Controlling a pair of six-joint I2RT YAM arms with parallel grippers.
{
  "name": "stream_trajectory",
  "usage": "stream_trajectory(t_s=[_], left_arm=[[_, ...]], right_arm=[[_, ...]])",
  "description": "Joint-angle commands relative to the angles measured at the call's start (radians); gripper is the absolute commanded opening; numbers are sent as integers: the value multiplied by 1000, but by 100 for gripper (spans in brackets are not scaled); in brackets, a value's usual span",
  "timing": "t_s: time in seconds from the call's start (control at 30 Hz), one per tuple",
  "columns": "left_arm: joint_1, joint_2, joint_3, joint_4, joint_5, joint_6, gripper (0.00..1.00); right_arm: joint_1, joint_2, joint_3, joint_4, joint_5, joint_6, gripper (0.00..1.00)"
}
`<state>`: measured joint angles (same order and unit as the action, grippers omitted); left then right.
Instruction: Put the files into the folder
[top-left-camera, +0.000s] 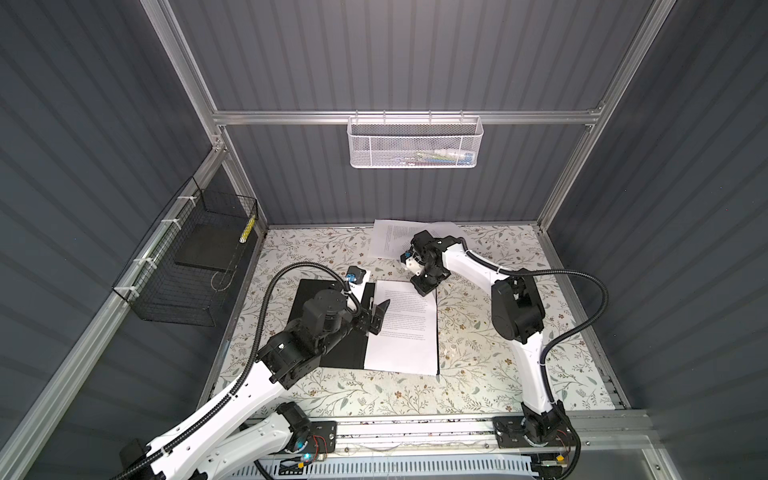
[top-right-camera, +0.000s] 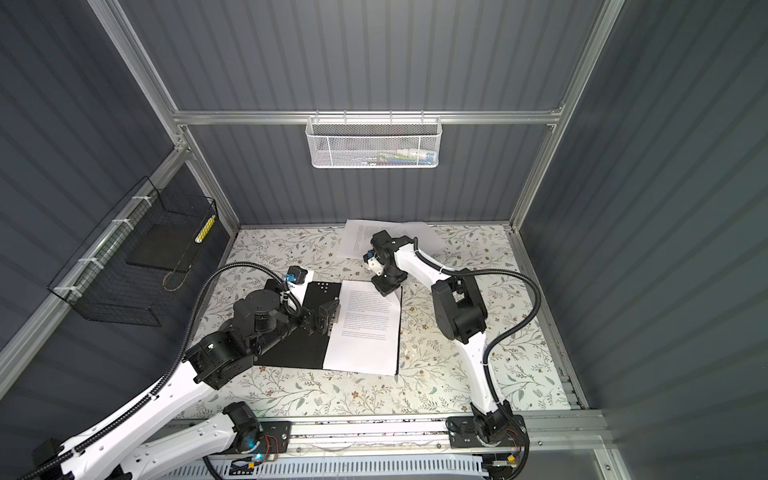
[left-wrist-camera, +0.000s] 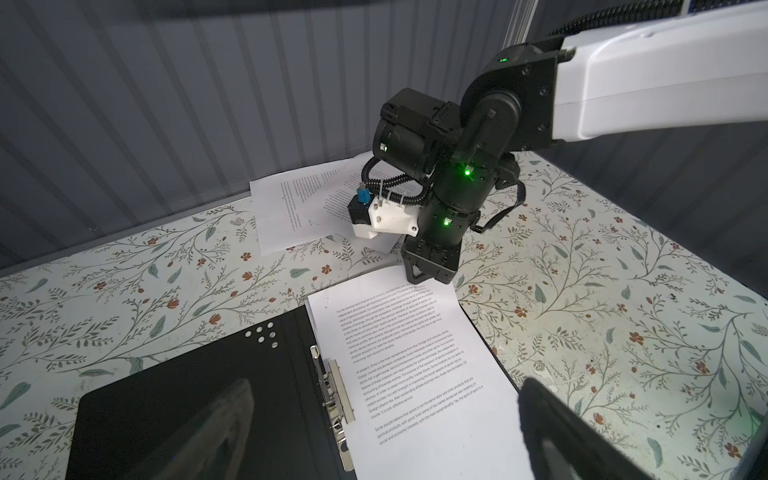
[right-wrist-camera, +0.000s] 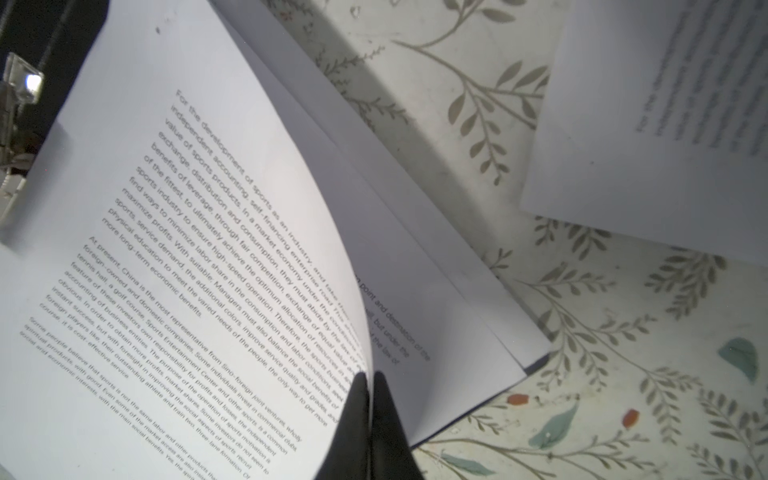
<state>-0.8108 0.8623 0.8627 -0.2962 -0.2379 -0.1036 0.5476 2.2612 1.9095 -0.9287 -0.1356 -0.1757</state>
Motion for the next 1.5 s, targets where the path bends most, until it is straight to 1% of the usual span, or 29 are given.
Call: stream_trajectory(t_s=[0.0,0.73,0.87,0.93,0.97,1.0,1.03,1.13,1.2,1.3,1.37,1.43,1.47], left_arm=[[-3,-11,-3,-5,11,14,100],[-4,-14,-2,-5,18,12,100],[-4,-14,-4,-6,20,13,100],[-4,-14,-3,-5,20,13,100],[-3,-15,-3,-5,20,13,100],[-3,-14,-4,-5,21,13,100],[-4,-15,-3,-5,20,13,100],[-3,-17,-4,-5,20,13,100],[-3,-17,-3,-5,20,12,100],[-4,-16,-3,-6,22,13,100],[-4,-17,-3,-5,22,13,100],[-4,-14,-4,-6,22,12,100],[-4,-14,-3,-4,22,12,100]], right_arm=[[2,15,22,-4,-21,11,7],[2,33,42,0,-19,34,9],[2,36,42,3,-15,40,11],[2,34,37,9,-12,43,14],[2,33,34,15,-6,47,19],[2,30,29,23,1,49,95],[2,28,26,28,4,53,99],[2,7,17,45,16,63,99],[2,-32,-18,91,27,82,99],[-1,-106,-86,175,83,130,99],[-3,-145,-102,205,121,171,99],[-3,-180,-119,235,128,159,99],[-4,-209,-147,277,135,149,99]])
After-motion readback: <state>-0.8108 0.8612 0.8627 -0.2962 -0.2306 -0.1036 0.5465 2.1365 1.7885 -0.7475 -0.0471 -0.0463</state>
